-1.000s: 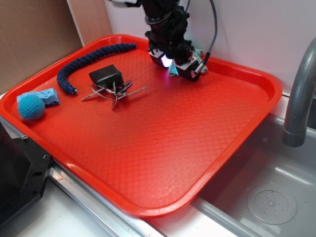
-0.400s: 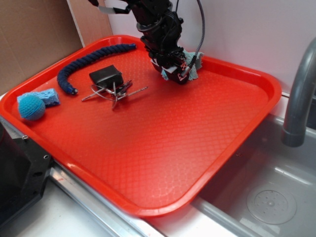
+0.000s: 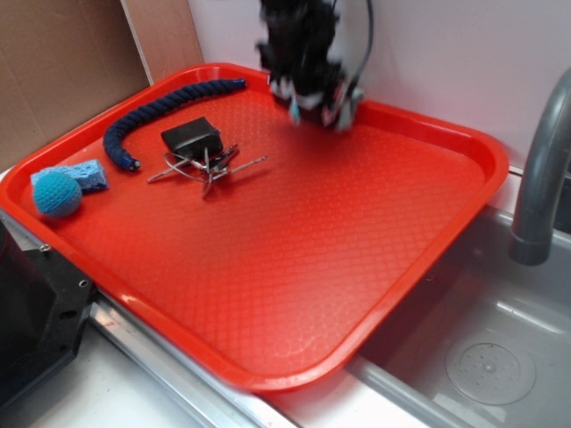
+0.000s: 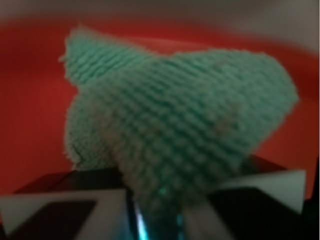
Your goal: Grab the blue cloth.
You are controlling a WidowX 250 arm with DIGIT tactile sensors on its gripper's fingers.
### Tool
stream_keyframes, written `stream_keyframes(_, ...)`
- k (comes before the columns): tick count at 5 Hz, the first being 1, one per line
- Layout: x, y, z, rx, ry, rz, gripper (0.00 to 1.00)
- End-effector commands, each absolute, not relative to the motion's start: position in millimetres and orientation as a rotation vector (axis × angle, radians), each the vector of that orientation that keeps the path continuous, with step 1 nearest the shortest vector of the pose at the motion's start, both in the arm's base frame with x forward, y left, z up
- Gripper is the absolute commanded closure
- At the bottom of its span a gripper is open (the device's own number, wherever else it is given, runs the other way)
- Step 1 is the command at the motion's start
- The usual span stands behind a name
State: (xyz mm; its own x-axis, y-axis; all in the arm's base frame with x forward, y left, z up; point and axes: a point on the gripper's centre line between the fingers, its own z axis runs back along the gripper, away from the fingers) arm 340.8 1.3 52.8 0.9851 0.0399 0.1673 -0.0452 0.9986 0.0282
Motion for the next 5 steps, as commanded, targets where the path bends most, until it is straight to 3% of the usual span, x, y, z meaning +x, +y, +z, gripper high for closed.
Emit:
stream_keyframes(1, 262.5, 10.5, 173.8, 0.047, -0.177, 0.127, 1.0)
stream_keyframes(3, 191.2, 16.4, 270.7, -0.049, -0.156, 0.126, 1.0)
stream_keyframes(4, 164.0, 10.6, 277.2, -0.054, -0.172, 0.099, 1.0)
stream_keyframes(5, 160.4, 1.5, 265.6, 0.037, -0.138, 0.095, 1.0)
